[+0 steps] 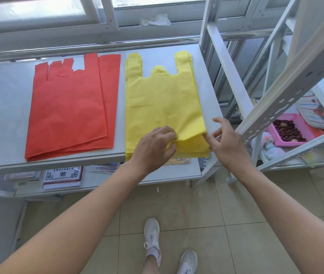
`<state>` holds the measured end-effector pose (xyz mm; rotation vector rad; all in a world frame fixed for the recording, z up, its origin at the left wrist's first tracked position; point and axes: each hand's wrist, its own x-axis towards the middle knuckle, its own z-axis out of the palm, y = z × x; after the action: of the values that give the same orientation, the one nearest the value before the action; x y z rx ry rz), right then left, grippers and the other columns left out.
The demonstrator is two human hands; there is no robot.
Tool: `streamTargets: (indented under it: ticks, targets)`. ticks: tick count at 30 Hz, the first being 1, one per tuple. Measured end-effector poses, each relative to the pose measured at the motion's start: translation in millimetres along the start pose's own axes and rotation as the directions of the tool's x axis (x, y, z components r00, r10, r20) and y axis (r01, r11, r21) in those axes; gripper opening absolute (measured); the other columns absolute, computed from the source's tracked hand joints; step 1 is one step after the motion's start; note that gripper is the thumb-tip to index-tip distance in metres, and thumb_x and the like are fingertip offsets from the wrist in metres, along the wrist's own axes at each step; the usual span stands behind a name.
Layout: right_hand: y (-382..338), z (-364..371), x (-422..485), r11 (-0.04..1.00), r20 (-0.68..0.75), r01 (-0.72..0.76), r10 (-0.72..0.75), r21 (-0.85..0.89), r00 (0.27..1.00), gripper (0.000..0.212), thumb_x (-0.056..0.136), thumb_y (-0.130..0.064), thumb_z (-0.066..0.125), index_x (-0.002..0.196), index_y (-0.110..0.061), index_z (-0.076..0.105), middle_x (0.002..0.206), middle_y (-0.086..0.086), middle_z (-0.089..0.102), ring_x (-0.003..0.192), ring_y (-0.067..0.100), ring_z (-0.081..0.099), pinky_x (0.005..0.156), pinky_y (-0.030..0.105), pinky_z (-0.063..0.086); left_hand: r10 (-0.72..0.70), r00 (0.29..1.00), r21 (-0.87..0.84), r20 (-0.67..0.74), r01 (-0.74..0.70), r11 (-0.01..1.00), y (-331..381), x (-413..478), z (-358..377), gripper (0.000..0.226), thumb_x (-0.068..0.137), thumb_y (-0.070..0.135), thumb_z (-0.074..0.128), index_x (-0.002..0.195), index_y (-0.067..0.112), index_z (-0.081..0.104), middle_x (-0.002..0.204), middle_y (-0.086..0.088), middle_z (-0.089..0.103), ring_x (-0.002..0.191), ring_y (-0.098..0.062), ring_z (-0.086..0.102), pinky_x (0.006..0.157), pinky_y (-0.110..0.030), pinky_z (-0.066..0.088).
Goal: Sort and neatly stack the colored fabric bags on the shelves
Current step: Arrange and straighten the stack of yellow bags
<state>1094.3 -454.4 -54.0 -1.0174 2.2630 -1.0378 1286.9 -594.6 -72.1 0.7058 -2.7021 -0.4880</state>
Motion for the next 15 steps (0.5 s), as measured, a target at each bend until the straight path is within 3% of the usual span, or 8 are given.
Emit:
streamTargets:
  ticks: [2,4,6,8,11,13,15]
  targets:
    - [-10,-1,9,0.951,0.068,-0.180,0.168,0.251,0.983,0.043,0.107,-0.030,0.052,0.148,-0.018,0.045,0.089,0.003,0.076,0.073,0.013,0.075,0.066,0.029,0.058,-0.069,0.997,-0.071,-0.043,0.066,0.995,3,-1,0,0.022,0.100,0.023,0.058,0.114,0.016,0.073,0.120,0.009,0.070,0.106,-0.017,0.065,0.078,-0.036,0.055]
    - [-17,-2,19,0.812,0.168,-0.349,0.305,0.468,0.937,0.036,0.110,-0.027,0.043,0.142,-0.011,0.050,0.091,0.010,0.080,0.078,0.023,0.078,0.062,0.029,0.056,-0.121,0.989,-0.114,-0.089,0.110,0.987,4,0,0,0.023,0.101,0.023,0.056,0.115,0.016,0.073,0.117,0.009,0.073,0.101,-0.017,0.069,0.079,-0.037,0.055]
    - [-24,-5,29,0.705,0.253,-0.446,0.368,0.552,0.895,0.032,0.109,-0.031,0.048,0.128,-0.007,0.058,0.095,0.013,0.080,0.082,0.028,0.079,0.062,0.030,0.057,-0.116,0.986,-0.083,-0.121,0.107,0.991,6,0,-1,0.023,0.101,0.024,0.057,0.114,0.017,0.074,0.113,0.007,0.075,0.096,-0.020,0.071,0.074,-0.037,0.056]
    - [-30,-5,40,0.694,0.305,-0.488,0.381,0.530,0.873,0.031,0.104,-0.035,0.058,0.117,-0.008,0.065,0.100,0.013,0.078,0.082,0.026,0.078,0.061,0.032,0.060,-0.051,0.991,0.016,-0.127,0.053,0.998,9,-3,1,0.021,0.095,0.021,0.061,0.112,0.017,0.073,0.111,0.005,0.075,0.095,-0.022,0.071,0.071,-0.035,0.055]
    - [-36,-1,55,0.774,0.302,-0.488,0.391,0.404,0.870,0.030,0.096,-0.026,0.073,0.117,-0.007,0.065,0.109,0.010,0.074,0.091,0.022,0.076,0.062,0.030,0.062,0.037,0.995,0.145,-0.093,-0.023,0.989,5,-11,5,0.039,0.080,0.010,0.069,0.118,0.015,0.069,0.120,0.001,0.072,0.112,-0.024,0.067,0.087,-0.038,0.049]
    - [-34,2,59,0.804,0.284,-0.478,0.394,0.355,0.874,0.027,0.093,-0.016,0.077,0.114,-0.009,0.062,0.112,0.009,0.072,0.097,0.022,0.074,0.069,0.034,0.065,-0.058,0.984,0.162,-0.168,0.085,0.983,-8,-24,-1,0.051,0.072,0.006,0.070,0.122,0.016,0.069,0.127,0.001,0.069,0.125,-0.024,0.061,0.099,-0.039,0.043]
    - [-28,5,59,0.834,0.263,-0.460,0.390,0.304,0.882,0.028,0.091,-0.014,0.078,0.114,-0.012,0.063,0.112,0.008,0.072,0.097,0.024,0.075,0.079,0.044,0.066,-0.270,0.911,0.102,-0.313,0.315,0.944,-24,-42,-13,0.057,0.070,0.002,0.074,0.124,0.018,0.067,0.129,-0.001,0.065,0.127,-0.025,0.056,0.103,-0.039,0.040]
